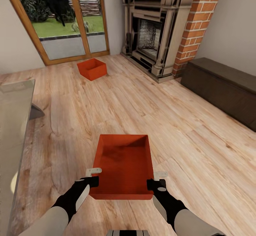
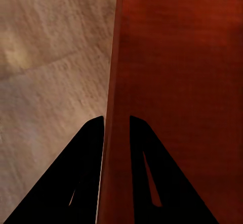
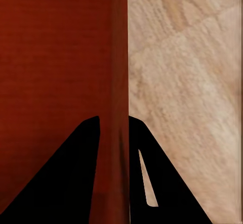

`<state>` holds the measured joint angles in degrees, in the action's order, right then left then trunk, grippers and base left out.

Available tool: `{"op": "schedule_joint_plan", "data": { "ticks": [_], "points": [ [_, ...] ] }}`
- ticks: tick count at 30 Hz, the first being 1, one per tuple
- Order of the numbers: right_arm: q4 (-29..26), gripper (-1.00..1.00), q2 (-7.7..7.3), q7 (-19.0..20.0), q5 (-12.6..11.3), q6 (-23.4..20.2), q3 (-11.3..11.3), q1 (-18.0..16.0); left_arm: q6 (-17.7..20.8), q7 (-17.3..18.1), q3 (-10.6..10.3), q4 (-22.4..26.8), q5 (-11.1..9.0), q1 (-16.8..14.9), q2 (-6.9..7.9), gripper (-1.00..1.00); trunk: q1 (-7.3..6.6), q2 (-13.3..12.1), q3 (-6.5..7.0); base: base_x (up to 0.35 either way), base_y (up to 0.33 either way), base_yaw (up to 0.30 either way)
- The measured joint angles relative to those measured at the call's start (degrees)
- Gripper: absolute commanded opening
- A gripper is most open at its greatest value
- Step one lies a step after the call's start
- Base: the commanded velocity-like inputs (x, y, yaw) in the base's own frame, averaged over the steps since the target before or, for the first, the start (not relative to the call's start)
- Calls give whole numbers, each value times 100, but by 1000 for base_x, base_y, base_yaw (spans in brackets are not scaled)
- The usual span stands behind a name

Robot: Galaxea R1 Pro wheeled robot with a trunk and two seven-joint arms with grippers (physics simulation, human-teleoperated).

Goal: Move the two storage containers from the living room to the garage. In the garage, place one container on the floor and stack the other container on top of it (either order is fine).

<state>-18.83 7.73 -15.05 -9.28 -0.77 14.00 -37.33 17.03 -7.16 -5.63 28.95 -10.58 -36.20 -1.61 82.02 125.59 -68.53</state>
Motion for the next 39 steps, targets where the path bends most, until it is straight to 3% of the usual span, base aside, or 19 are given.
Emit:
{"op": "schedule_joint_plan", "data": {
  "ticks": [39],
  "points": [
    [20, -100, -3, -4, -54, 8, 30, 2, 0, 14, 17, -28, 29, -2, -6, -100, -857, -1564, 700, 0, 0, 0]
  ]
}}
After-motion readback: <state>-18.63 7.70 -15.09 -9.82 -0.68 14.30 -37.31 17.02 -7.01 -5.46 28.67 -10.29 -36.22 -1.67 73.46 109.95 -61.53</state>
